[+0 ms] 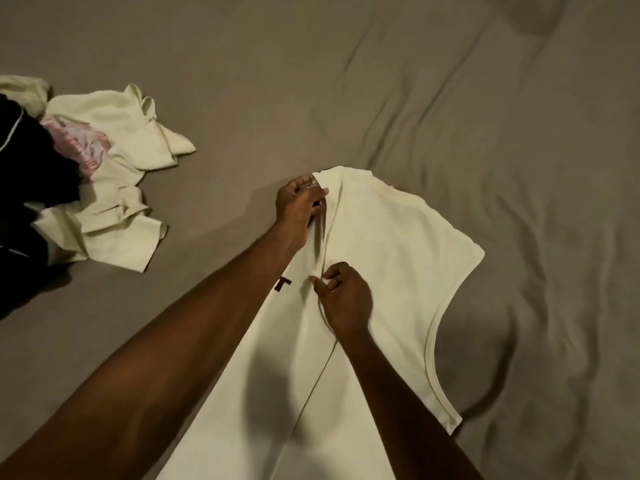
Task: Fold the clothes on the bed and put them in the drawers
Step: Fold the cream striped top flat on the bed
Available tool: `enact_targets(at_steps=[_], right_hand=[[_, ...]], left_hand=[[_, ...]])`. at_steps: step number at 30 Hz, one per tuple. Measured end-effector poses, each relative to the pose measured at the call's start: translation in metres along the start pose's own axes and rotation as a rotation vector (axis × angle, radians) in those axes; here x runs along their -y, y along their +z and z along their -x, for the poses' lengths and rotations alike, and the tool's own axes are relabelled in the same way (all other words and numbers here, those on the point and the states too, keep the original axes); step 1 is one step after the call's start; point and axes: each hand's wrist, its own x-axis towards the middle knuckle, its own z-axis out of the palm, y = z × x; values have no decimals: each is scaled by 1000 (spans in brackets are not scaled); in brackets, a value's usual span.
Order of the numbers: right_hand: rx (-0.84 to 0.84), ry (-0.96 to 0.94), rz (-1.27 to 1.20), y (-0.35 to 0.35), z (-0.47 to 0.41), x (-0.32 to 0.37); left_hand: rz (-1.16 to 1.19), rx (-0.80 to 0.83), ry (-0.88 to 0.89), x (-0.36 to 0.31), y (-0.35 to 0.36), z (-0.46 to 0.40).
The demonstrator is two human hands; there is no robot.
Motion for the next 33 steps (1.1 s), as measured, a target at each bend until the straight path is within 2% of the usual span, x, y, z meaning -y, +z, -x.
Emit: enact_targets(at_steps=[4, 6, 8, 10, 15, 17, 19, 22, 24, 28, 33], right_hand=[[22, 6, -22, -2, -1, -2], [24, -11, -35, -2, 1, -4], [23, -27, -54, -2, 2, -5], [-4, -32, -78, 0, 1, -6], [-51, -13, -31, 4, 1, 0], [-47, -27, 3, 4, 2, -1], [-40, -85, 48, 2, 5, -2], [2, -185, 72, -5, 9, -4], [8, -195, 13, -17, 15, -10], [-102, -116, -15, -56, 42, -45], [-226, -151, 252, -122, 86, -93]], left_hand=[[-141, 139, 159, 2, 29, 8], [-284, 86, 281, 2, 32, 5], [-392, -54, 358, 2, 24, -1], [-528, -83, 362, 5, 17, -7], [-816, 288, 224, 22, 14, 3], [-756, 329, 172, 25, 18, 4], [-601, 327, 120, 26, 21, 4], [-465, 264, 166, 31, 23, 22], [-453, 224, 227, 41, 15, 51], [-541, 192, 302, 84, -30, 134], [-589, 134, 272, 142, -83, 264]])
